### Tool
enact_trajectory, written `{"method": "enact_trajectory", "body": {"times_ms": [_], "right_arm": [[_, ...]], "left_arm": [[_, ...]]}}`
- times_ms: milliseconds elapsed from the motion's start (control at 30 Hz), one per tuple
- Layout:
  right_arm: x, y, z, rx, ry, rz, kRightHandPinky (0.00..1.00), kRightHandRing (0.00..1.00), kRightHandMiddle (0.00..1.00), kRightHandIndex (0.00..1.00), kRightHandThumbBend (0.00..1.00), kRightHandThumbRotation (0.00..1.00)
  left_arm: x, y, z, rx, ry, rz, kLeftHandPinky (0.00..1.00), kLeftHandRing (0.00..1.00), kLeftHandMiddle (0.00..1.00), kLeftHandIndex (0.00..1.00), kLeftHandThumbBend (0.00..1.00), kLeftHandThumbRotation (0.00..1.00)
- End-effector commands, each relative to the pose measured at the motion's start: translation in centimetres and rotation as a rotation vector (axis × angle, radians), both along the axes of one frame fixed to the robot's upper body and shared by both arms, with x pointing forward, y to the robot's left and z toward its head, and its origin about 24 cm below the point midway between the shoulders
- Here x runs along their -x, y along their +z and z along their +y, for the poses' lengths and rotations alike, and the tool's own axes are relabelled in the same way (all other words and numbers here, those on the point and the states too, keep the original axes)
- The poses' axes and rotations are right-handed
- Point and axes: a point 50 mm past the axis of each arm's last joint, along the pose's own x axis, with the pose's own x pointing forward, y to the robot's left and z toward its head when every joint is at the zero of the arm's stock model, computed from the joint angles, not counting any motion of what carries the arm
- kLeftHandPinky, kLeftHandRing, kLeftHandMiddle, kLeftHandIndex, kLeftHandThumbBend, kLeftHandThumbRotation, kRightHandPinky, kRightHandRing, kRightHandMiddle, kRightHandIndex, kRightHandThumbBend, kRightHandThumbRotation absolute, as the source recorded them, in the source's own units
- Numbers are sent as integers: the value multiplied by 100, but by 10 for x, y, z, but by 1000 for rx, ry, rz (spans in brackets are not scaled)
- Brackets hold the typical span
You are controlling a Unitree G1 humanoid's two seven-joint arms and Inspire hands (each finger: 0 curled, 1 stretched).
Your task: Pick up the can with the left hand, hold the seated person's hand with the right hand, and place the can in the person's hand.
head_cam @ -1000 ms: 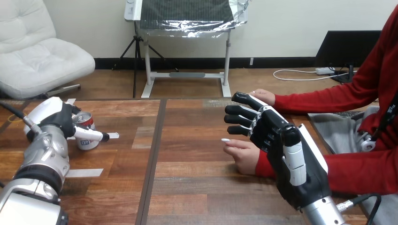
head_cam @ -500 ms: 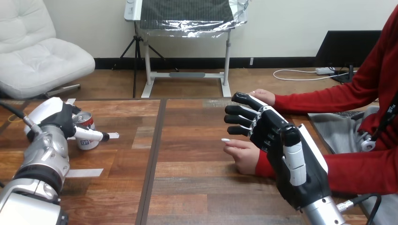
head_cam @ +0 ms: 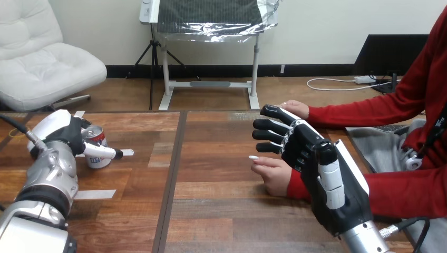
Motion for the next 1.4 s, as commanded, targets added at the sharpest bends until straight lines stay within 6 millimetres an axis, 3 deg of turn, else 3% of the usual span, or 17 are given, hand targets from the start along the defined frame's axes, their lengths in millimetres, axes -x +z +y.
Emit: {"method": "enact_trajectory", "body": {"times_ms": [0,500,700,833,1100,1367], "right_arm": [[-10,21,1,-10,11,-94,75,79,80,85,89,100],[-10,20,2,-11,13,-90,74,79,80,85,89,100],[-10,20,2,-15,14,-89,74,79,80,85,88,100],[-10,20,2,-12,11,-91,74,79,80,85,88,100],[-11,20,1,-10,9,-86,74,79,80,85,88,100],[-11,19,2,-9,7,-86,74,79,80,85,89,100]], "left_arm": [[-15,26,-4,-17,-20,-62,71,86,87,85,80,29],[-15,29,-3,7,32,-100,65,81,82,80,81,28],[-17,32,-3,27,54,-131,59,73,76,77,82,25],[-18,34,-3,32,67,-146,49,62,68,75,82,23],[-20,41,-4,39,77,-188,37,50,57,70,82,17],[-22,46,-4,41,77,-217,33,46,53,67,82,13]]}}
